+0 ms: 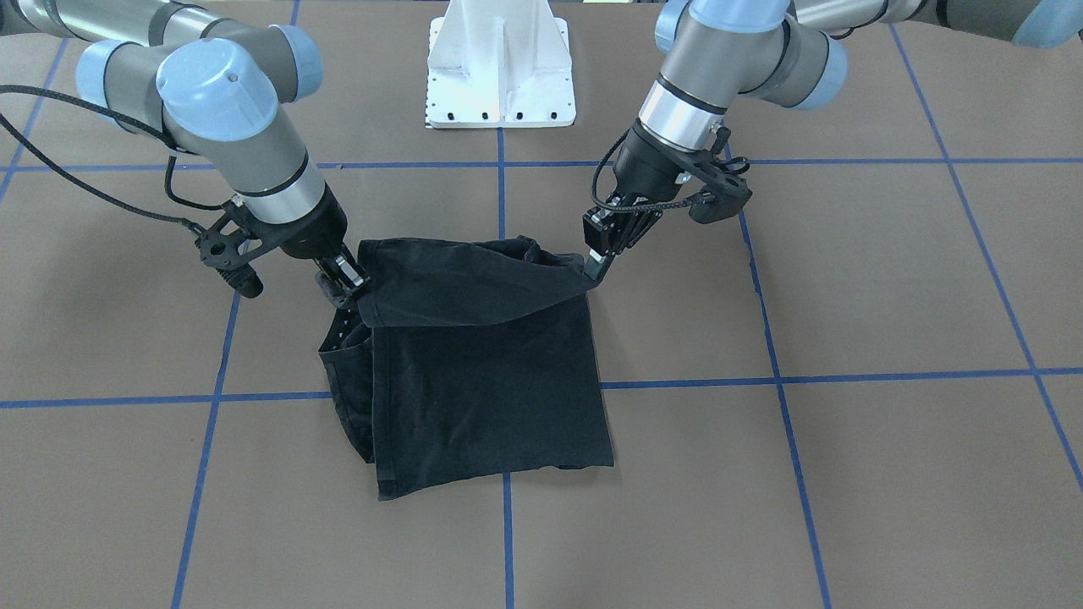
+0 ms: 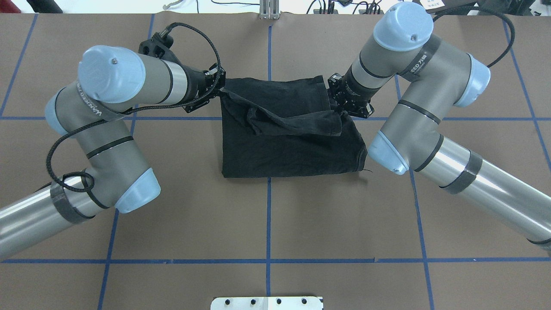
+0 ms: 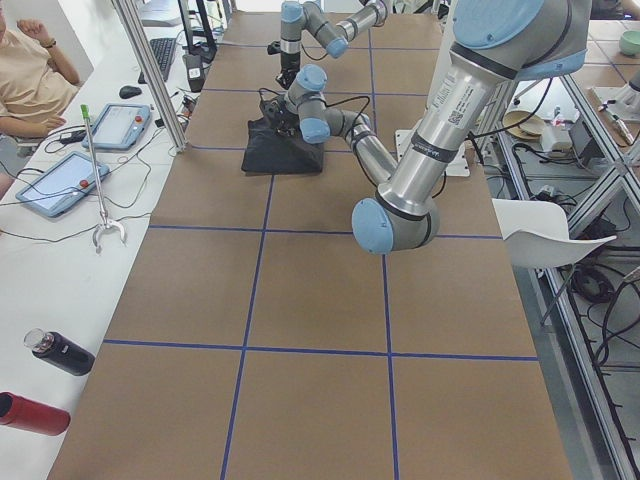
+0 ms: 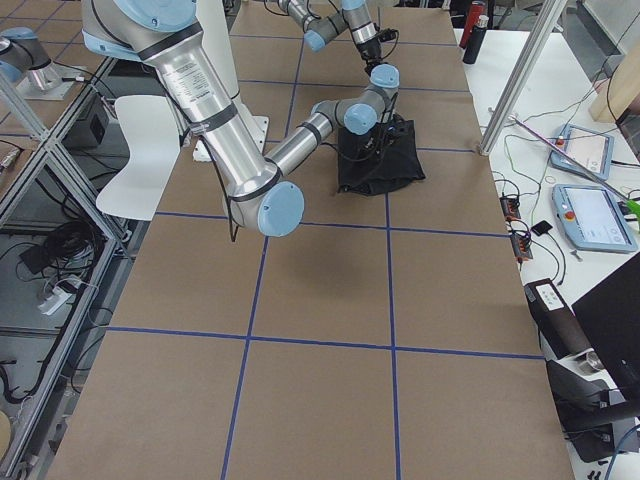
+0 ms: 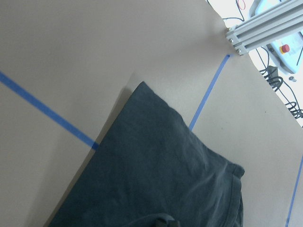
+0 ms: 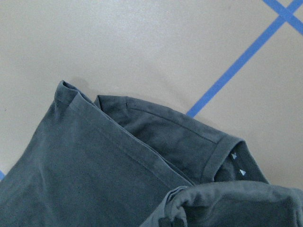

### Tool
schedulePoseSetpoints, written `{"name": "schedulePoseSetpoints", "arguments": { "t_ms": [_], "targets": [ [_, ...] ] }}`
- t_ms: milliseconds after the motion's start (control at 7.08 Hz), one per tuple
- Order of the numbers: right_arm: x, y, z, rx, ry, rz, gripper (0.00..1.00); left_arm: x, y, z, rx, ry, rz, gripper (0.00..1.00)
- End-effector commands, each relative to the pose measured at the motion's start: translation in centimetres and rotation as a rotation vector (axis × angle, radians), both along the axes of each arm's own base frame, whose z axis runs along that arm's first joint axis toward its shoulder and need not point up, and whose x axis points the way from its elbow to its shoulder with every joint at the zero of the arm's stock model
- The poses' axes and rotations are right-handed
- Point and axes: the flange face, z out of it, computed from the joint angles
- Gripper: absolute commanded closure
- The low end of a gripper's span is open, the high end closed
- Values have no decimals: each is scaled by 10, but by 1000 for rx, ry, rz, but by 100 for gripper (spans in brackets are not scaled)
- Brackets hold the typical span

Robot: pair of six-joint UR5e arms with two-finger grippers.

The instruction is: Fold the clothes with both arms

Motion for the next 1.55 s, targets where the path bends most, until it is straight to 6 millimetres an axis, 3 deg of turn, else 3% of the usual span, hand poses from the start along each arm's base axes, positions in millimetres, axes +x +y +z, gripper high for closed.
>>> {"name": "schedulePoseSetpoints", "arguments": {
  "t_ms": [0, 141, 282, 423, 706, 847, 988, 1129, 1270, 1411],
  "targets": [
    [-34, -61, 25, 48, 17, -32, 100, 18, -69, 37, 54, -50, -31, 100],
    [-59, -107, 48, 111, 19, -40, 1, 24, -114, 65, 95, -112, -45, 67],
    [-46, -148, 70, 224, 75, -96, 0, 11, -159, 80, 165, -181, -59, 5],
    [-6, -173, 59, 254, 47, -111, 0, -11, -174, 86, 180, -182, -85, 0],
    [-2, -167, 49, 273, 30, -124, 0, -14, -174, 84, 186, -177, -84, 0],
    [3, -160, 56, 276, 31, -125, 0, -18, -171, 77, 198, -167, -76, 0],
    [17, -152, 72, 304, 48, -121, 0, -24, -157, 85, 201, -145, -2, 1],
    [37, -146, 94, 343, 76, -160, 0, -58, -143, 93, 288, -197, 61, 1],
    [77, -140, 109, 413, 125, -241, 0, -85, -113, 106, 390, -288, 119, 1],
    [131, -136, 131, 491, 175, -336, 0, -110, -92, 112, 480, -384, 177, 1]
  ]
}}
